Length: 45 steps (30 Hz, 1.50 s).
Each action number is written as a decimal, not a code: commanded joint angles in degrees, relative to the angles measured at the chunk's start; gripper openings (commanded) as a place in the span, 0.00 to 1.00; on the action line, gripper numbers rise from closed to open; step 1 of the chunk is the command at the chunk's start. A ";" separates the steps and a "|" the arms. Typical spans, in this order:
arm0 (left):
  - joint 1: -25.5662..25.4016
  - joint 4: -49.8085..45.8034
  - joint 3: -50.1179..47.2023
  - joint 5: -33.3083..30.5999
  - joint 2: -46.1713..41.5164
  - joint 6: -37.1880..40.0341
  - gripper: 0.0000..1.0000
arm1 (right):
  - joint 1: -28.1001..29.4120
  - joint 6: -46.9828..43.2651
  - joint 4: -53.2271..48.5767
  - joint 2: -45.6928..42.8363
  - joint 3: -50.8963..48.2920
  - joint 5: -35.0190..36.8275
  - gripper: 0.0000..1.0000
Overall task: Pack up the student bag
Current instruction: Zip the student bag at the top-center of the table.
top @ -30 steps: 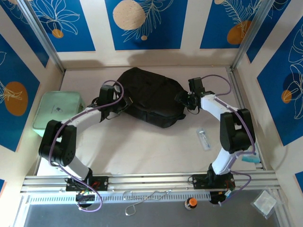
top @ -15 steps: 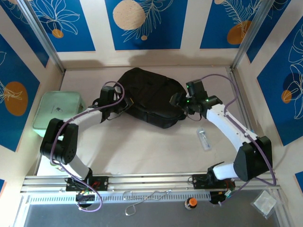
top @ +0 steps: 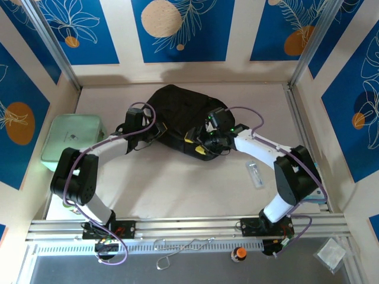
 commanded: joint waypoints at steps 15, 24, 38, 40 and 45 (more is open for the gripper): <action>-0.03 2.61 -0.86 3.78 0.06 0.06 0.00 | -0.90 7.16 0.63 5.27 5.28 0.49 0.63; -0.05 2.68 -0.77 3.78 0.15 -0.01 0.00 | -0.55 4.41 0.90 4.51 5.20 0.94 0.33; -0.01 2.55 -0.59 3.37 0.39 0.06 0.00 | -0.02 4.17 2.30 2.14 1.41 0.75 0.17; -0.05 2.55 -0.59 3.33 0.48 0.13 0.00 | 0.07 4.11 2.31 1.77 0.94 0.91 0.13; 0.00 2.28 -0.76 2.72 0.74 0.17 0.00 | 0.59 3.94 1.65 0.19 -0.44 2.56 0.08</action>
